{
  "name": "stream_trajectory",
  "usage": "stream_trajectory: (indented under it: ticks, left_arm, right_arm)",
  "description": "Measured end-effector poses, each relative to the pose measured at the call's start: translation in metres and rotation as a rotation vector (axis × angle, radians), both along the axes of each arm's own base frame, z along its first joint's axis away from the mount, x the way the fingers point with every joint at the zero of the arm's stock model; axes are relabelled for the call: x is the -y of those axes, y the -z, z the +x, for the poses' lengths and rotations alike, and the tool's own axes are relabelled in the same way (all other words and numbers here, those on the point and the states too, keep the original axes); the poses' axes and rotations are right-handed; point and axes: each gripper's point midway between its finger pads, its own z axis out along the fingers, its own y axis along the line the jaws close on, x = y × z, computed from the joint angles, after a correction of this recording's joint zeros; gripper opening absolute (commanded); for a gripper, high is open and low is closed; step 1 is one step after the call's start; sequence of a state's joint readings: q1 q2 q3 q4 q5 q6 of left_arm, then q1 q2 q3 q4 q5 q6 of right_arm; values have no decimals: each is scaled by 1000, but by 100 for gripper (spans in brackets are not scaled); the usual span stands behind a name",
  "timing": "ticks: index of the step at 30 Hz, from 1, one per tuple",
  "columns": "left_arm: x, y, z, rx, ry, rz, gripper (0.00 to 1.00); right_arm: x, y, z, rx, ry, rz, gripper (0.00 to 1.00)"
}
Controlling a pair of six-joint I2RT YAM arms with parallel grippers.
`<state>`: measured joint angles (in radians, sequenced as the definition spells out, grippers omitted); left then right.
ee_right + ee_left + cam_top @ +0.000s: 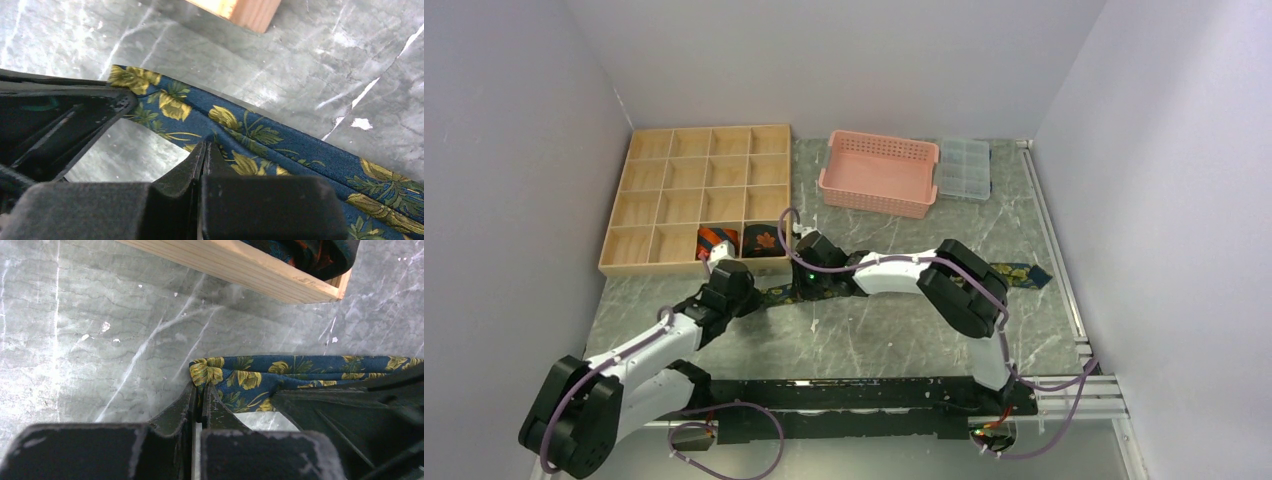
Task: Roll the ties
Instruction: Roll the tie at the center of the board.
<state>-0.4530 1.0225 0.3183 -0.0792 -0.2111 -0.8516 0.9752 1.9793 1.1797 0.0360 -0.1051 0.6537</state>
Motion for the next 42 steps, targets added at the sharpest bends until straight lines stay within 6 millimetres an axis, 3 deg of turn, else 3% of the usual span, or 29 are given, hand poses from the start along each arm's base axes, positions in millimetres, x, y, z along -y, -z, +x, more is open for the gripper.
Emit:
stream_trajectory:
  ticks: [7, 11, 19, 24, 32, 42]
  left_arm:
    - [1, -8, -1, 13, 6, -8, 3]
    - [8, -22, 1, 40, 46, -8, 3]
    - [60, -69, 3, 101, 242, 38, 3]
    - [78, -63, 3, 69, 300, 135, 3]
    - [79, -58, 7, 69, 298, 203, 3]
    - [73, -60, 11, 67, 269, 254, 3]
  right_arm:
    - [-2, 6, 2, -18, 2, -32, 0]
    - [-3, 6, 2, -19, 2, -29, 0]
    - [-7, 6, 1, -27, 6, 17, 0]
    - [-3, 6, 1, -37, 28, 89, 0]
    - [33, 3, -6, -37, 99, 110, 0]
    - [31, -5, 3, -33, 115, 156, 0]
